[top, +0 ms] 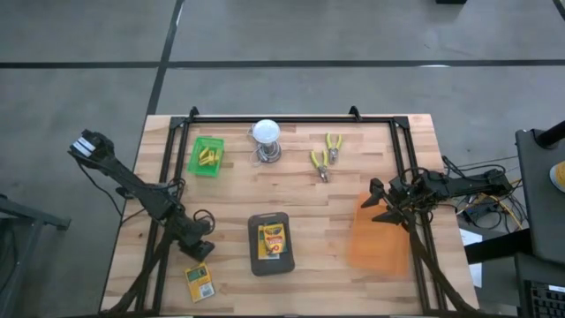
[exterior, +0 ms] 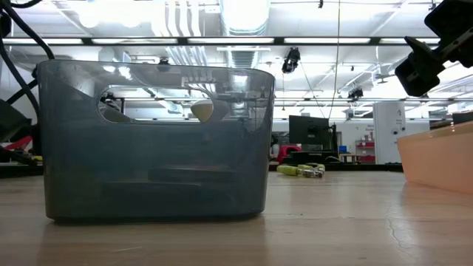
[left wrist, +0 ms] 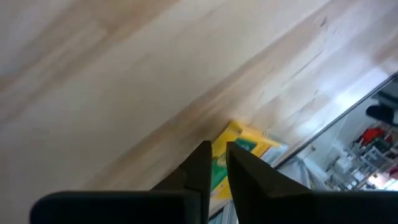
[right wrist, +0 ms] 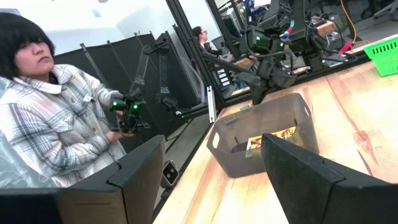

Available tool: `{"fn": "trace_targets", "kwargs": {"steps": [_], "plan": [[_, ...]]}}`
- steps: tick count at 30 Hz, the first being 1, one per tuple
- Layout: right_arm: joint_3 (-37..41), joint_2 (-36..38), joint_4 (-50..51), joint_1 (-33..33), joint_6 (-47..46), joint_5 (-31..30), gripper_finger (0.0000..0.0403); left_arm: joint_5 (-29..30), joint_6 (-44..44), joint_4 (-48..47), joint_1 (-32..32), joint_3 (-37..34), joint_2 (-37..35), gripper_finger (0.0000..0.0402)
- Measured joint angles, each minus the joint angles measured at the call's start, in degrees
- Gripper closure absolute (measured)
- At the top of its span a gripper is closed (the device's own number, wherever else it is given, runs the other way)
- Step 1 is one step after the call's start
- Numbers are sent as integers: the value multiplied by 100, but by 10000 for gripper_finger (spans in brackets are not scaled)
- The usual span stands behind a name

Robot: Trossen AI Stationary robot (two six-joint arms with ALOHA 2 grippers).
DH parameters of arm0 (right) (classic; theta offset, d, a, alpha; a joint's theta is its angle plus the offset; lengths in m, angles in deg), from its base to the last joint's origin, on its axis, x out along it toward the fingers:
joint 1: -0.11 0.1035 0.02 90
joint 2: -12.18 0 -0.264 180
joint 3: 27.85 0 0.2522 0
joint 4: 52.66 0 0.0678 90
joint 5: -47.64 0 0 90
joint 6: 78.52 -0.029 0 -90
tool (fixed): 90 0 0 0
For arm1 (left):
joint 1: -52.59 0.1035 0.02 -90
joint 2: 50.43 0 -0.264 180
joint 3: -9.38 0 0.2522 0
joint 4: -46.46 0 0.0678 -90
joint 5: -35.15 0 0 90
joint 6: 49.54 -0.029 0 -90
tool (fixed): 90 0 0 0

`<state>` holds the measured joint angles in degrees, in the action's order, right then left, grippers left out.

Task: Pick & Place School Supplies
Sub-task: Put the yellow crayon box into the black bin

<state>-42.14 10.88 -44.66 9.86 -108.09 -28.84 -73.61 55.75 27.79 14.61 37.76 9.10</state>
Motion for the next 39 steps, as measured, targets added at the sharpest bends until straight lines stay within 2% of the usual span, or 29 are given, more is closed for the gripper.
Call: {"fn": "trace_targets", "kwargs": {"steps": [4, 14, 18, 24, 33, 39], "plan": [[0, 0, 0, -2, 0, -1, 144, 238, 139, -1, -2, 0, 30, 337], [0, 0, 2, -2, 0, -2, 135, 33, 340, 272, -2, 4, 358, 249], [0, 0, 1, -1, 0, -1, 138, -46, 348, 497, -4, 7, 489, 232], [0, 0, 0, -2, 0, -1, 142, -294, 372, 669, -6, 9, 653, 233], [0, 0, 2, 1, 0, -2, 135, -372, 333, 946, -6, 15, 919, 235], [0, 0, 0, -2, 0, -2, 141, -352, 324, 944, -6, 13, 922, 261]]}}
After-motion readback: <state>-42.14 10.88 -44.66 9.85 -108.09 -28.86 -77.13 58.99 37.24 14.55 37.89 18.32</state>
